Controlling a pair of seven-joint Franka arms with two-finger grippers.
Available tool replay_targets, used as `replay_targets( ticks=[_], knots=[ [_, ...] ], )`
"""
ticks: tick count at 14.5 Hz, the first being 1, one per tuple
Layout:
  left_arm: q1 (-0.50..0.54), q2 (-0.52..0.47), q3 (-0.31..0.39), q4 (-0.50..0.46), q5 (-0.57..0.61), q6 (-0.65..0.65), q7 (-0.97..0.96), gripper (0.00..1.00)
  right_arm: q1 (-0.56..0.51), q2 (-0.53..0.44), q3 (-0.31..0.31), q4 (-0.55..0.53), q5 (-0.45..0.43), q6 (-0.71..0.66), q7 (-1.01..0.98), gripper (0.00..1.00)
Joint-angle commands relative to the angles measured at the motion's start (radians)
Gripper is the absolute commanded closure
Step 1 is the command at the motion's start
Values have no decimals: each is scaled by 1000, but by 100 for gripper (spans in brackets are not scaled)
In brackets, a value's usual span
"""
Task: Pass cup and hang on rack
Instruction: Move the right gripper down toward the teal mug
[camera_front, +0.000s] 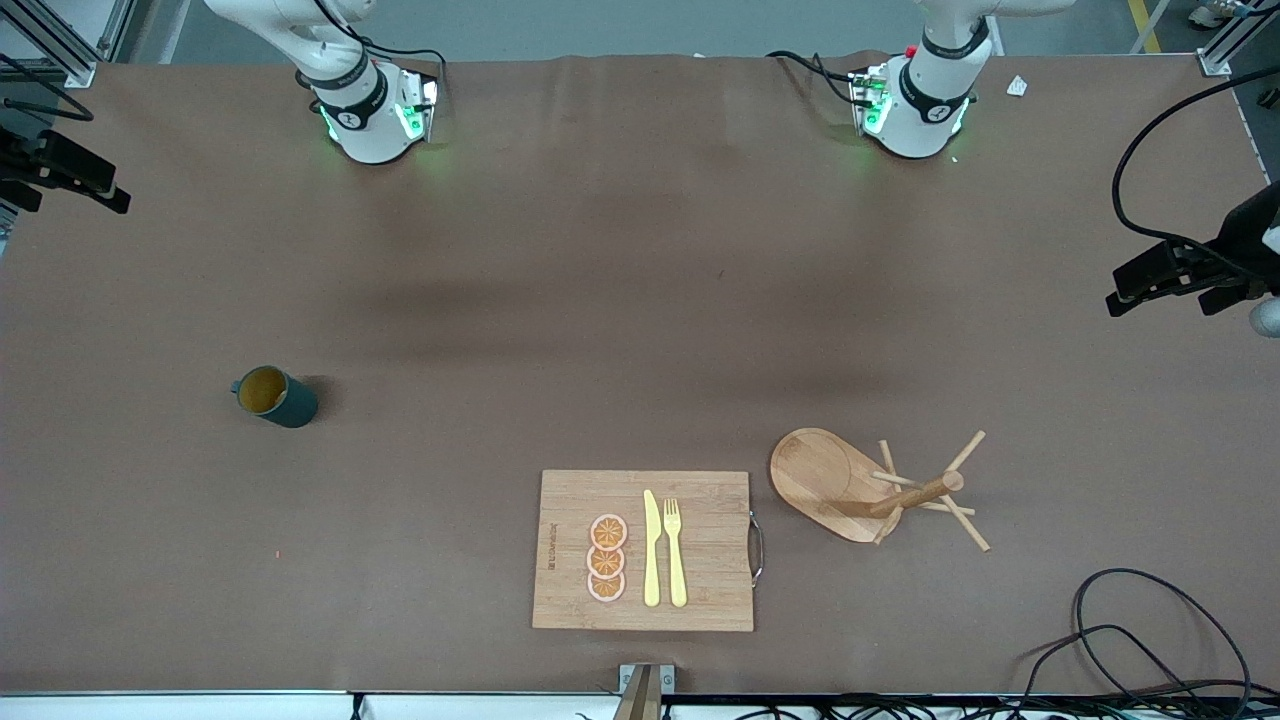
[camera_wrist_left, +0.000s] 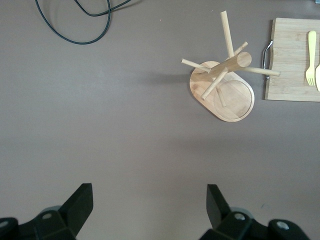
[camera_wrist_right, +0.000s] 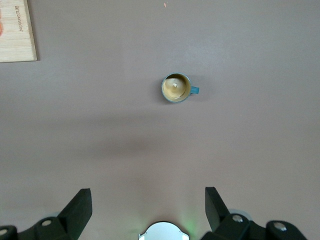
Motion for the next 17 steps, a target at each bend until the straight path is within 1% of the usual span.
replay_targets(
  ticks=[1, 4, 7, 8, 10, 11, 13, 15, 17],
  knots=[
    [-1, 0, 0, 3, -5, 8, 4, 0, 5, -17, -1, 0, 0, -3, -4, 0],
    [-5, -2, -6, 0, -19, 2, 6, 0, 2, 5, -2, -3, -4, -5, -1, 0],
    [-19, -2, -23, 1, -18, 1, -2, 0, -22, 136, -7, 8, -3, 12, -6, 0],
    [-19, 0, -29, 0, -18, 1, -1, 0, -34, 186, -12, 22, -4, 42, -10, 0],
    [-19, 3, -31, -2, -18, 1, 6, 0, -42, 228, -15, 21, -9, 124, -50, 0],
    [-18, 3, -31, 0, -18, -1, 13, 0, -48, 252, -15, 4, -10, 154, -132, 0],
    [-22, 1, -32, 1, -16, 1, 1, 0, -83, 292, -15, -56, -1, 254, -246, 0],
    [-25, 1, -38, 3, -16, 1, 7, 0, -102, 297, -13, -181, 5, 421, -402, 0],
    [-15, 1, -38, 1, -18, -1, 21, 0, -111, 299, -13, -286, 10, 567, -502, 0]
  ],
)
